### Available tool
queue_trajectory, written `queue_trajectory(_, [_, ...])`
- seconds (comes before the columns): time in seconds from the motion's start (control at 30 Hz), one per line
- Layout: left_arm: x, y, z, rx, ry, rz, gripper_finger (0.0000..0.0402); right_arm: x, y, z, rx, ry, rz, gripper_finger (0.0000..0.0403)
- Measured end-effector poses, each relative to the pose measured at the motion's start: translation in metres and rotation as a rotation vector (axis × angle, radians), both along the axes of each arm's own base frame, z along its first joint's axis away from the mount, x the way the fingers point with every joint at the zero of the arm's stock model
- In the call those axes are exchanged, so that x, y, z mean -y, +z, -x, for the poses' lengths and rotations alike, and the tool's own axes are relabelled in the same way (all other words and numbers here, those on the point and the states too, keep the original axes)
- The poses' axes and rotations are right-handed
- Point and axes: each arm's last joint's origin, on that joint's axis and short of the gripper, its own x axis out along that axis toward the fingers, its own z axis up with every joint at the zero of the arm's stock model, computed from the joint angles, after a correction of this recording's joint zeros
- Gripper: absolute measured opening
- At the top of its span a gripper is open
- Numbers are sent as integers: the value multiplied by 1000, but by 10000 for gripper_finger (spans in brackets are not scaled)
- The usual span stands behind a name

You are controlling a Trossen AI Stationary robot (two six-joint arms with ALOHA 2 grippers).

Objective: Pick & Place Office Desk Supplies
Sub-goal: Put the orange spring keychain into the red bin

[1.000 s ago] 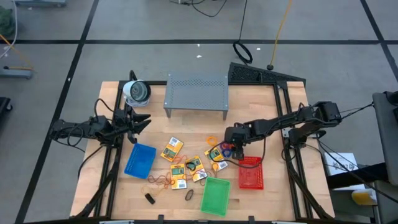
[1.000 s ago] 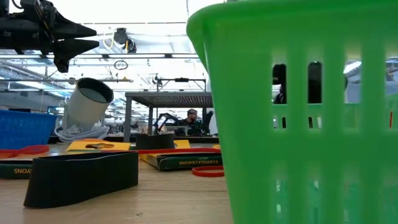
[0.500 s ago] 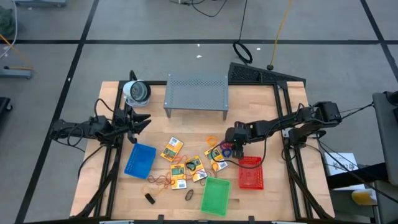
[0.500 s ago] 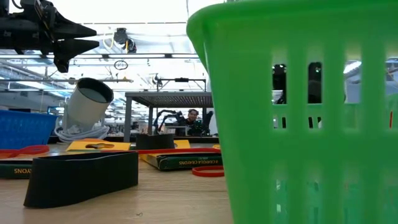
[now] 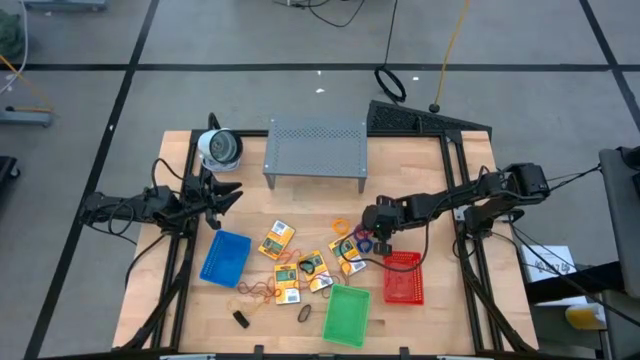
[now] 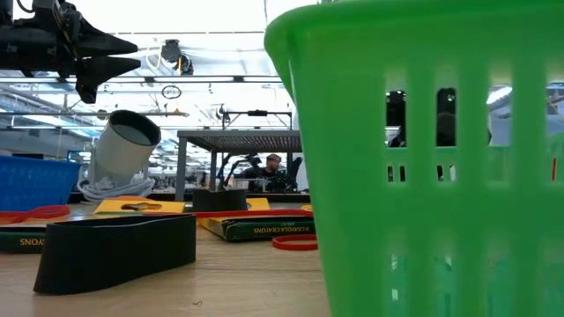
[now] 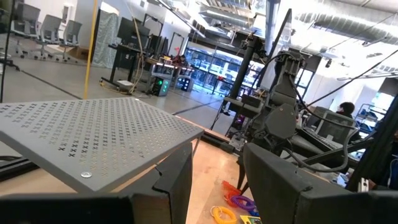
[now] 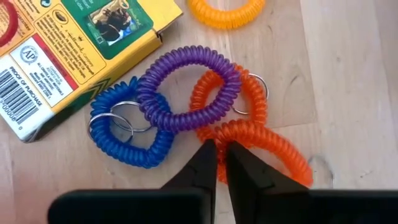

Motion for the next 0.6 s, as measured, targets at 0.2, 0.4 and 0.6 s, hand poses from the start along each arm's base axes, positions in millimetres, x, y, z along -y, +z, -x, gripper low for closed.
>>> queue_trajectory(0.2, [0,0,0,-1,1,0,152,0,11,2,43,-3,0,5])
queue_trajectory(0.4, [0,0,0,-1,1,0,152,1,37,11,143,-9,-3,3])
queue_trajectory(0.6, [0,0,0,-1,1,0,152,0,72,28,286,-51,-53,1])
